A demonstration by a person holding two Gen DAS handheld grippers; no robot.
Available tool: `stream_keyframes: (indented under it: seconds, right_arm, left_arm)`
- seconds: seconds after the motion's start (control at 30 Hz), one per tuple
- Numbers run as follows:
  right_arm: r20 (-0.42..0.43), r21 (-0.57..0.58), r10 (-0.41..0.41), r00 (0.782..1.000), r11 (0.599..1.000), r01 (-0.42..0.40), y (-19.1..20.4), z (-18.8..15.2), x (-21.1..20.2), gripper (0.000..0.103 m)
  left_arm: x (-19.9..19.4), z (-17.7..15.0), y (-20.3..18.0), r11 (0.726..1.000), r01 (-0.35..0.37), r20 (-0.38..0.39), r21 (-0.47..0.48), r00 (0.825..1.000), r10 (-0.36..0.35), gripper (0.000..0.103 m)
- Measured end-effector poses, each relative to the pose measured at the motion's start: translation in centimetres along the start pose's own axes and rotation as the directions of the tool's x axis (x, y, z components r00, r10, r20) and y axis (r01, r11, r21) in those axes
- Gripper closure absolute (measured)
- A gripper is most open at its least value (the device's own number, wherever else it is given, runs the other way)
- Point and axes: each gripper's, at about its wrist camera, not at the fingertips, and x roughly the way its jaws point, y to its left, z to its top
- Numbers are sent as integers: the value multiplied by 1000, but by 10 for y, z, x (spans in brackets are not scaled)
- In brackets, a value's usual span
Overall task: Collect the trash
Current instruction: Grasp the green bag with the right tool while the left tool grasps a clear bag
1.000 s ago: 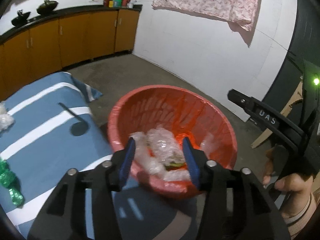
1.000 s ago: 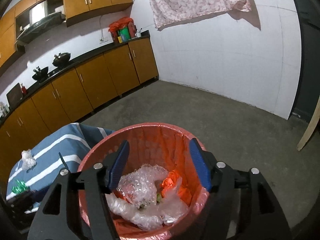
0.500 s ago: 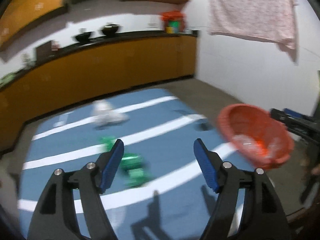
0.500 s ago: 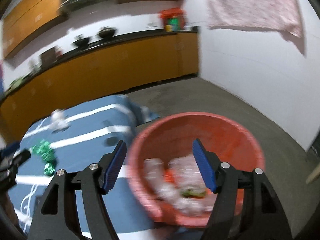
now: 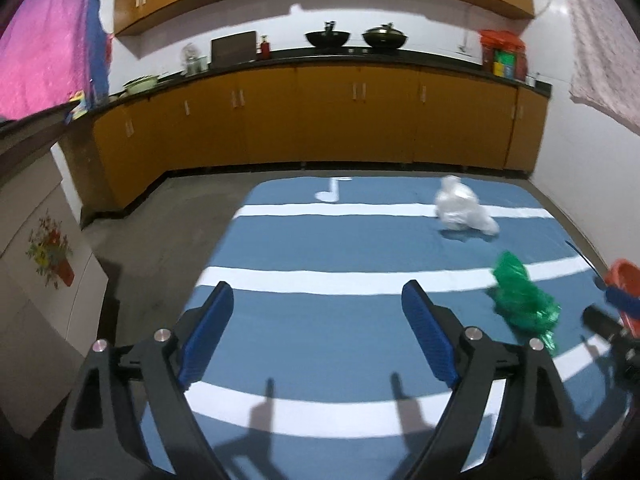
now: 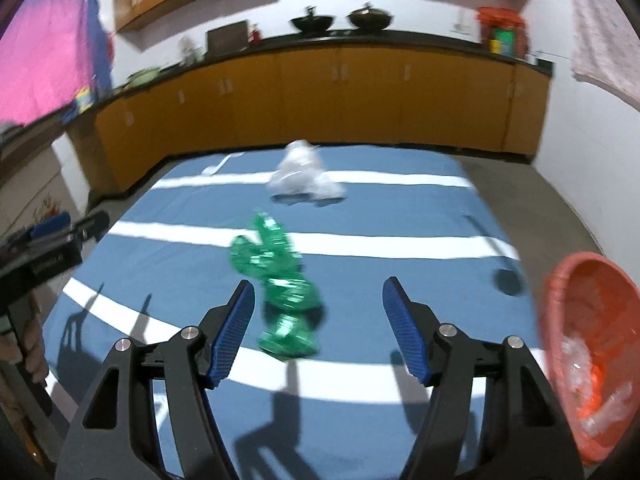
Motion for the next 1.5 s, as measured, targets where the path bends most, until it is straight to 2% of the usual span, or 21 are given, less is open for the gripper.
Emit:
stream_keyframes:
  seconds: [0.2, 0.33, 0.4, 0.53, 0.83, 1.03, 1.13, 1.27, 1.33, 1.4, 1.43, 1.5]
  right_arm:
    - [-62, -31, 2, 998, 1000, -4, 15, 2, 33, 40]
    - [-121, -29, 8, 993, 1000, -12, 13, 4, 45, 48]
    - [-138, -37, 11, 990, 999, -17, 13, 2, 46, 61]
    - [-132, -34, 9, 991, 999, -14, 7, 0, 40, 64]
    - [-91, 115, -85, 992, 989, 95, -57, -14, 7, 64]
    - [-64, 185, -120, 991, 974, 130, -91, -17, -9, 64]
    - [-65, 190, -120, 991, 973, 131, -99, -20, -11, 64]
    - [-68, 195, -108, 992, 974, 119, -102, -23, -8, 64]
    - [-64, 199, -98, 993, 974, 109, -104, -24, -9, 64]
    - [-59, 208, -92, 994, 973, 102, -108, -25, -12, 64]
    - [-56, 212, -89, 994, 972, 99, -109, -25, -13, 64]
    - [-51, 219, -88, 995, 971, 97, -111, -25, -14, 64]
  left_arm:
    - [18, 9, 13, 1000, 2, -8, -22, 1000, -2, 17]
    - [37, 15, 11, 998, 29, -26, -49, 999, -30, 16]
    - [46, 18, 6, 997, 47, -38, -57, 998, -49, 16]
    - [58, 22, -7, 995, 78, -47, -62, 996, -81, 16]
    - [84, 41, -79, 983, 183, -58, 5, 981, -183, 11]
    - [114, 72, -136, 972, 236, -56, 23, 971, -234, 9]
    - [134, 83, -159, 969, 244, -88, 34, 967, -240, 9]
    - [165, 91, -182, 975, 214, -149, 64, 968, -203, 9]
    - [175, 90, -191, 976, 201, -170, 86, 968, -185, 14]
    - [180, 85, -196, 974, 203, -198, 106, 964, -179, 32]
    - [183, 82, -198, 972, 209, -215, 110, 959, -182, 36]
    - [186, 77, -198, 969, 224, -241, 105, 951, -194, 53]
